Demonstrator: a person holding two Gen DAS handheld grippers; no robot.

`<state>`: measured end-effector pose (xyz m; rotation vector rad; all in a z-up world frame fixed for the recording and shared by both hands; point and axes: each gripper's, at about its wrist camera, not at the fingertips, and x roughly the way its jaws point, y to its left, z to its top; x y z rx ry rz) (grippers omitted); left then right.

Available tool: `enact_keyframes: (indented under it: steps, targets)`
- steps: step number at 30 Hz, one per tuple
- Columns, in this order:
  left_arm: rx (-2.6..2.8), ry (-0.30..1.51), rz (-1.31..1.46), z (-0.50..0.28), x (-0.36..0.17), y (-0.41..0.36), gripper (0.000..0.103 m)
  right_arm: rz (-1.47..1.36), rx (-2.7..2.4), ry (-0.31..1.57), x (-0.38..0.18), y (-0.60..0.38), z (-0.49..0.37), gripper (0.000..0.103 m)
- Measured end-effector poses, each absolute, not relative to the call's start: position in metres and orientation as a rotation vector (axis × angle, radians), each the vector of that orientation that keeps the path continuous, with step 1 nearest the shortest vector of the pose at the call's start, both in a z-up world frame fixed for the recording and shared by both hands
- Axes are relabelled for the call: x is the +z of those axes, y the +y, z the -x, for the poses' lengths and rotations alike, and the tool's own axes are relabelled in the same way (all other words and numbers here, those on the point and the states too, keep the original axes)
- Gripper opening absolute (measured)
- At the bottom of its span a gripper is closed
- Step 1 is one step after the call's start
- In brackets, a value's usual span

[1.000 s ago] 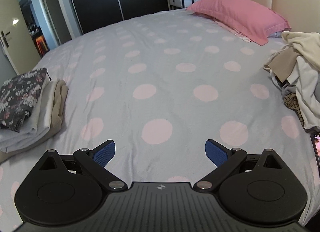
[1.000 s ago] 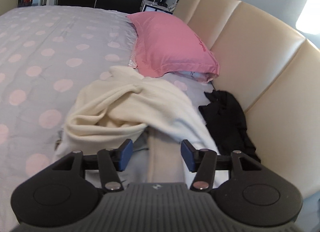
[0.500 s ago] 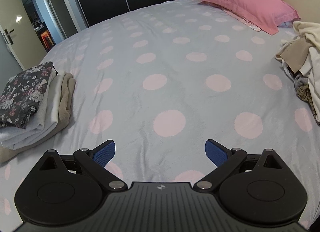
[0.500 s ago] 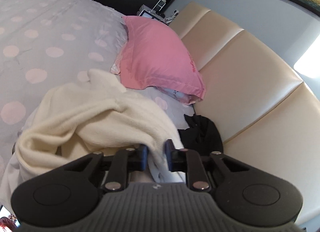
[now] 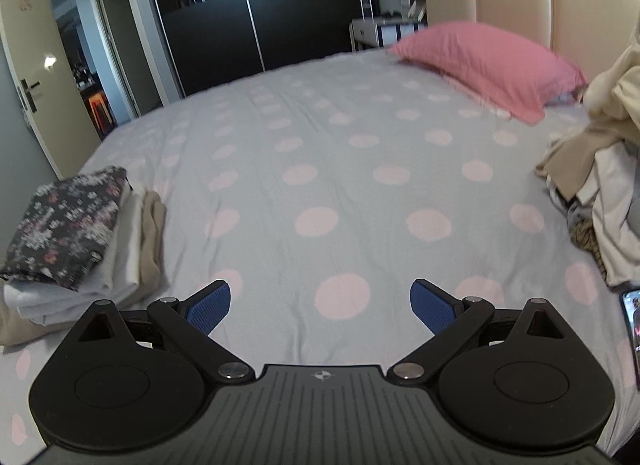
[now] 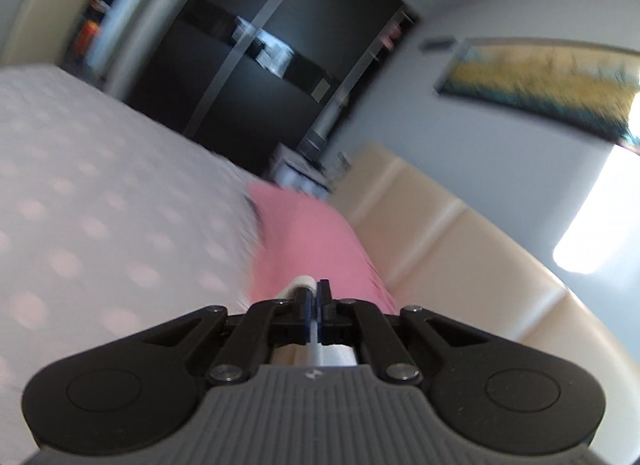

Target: Fold clothes

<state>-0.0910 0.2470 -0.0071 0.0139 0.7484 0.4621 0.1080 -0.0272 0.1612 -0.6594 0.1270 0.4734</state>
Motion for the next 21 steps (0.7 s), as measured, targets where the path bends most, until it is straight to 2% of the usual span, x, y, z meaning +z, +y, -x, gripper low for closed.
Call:
enact_keyframes:
  steps: [7, 12, 16, 21]
  targets:
    - [0.500, 0.651, -0.007, 0.121, 0.026, 0.255, 0.098, 0.579, 0.753, 0.052, 0.201, 0.021, -0.008, 0.003]
    - [0.540, 0.613, 0.023, 0.143, 0.035, 0.265, 0.098, 0.457, 0.974, 0.121, 0.204, 0.054, 0.037, 0.003]
    - [0.571, 0.626, 0.036, 0.156, 0.030, 0.276, 0.098, 0.382, 1.127, 0.318, 0.160, 0.084, 0.056, 0.003]
    - [0.606, 0.687, 0.070, 0.171, 0.008, 0.289, 0.098, 0.361, 1.244, 0.607, 0.054, 0.105, 0.088, 0.003]
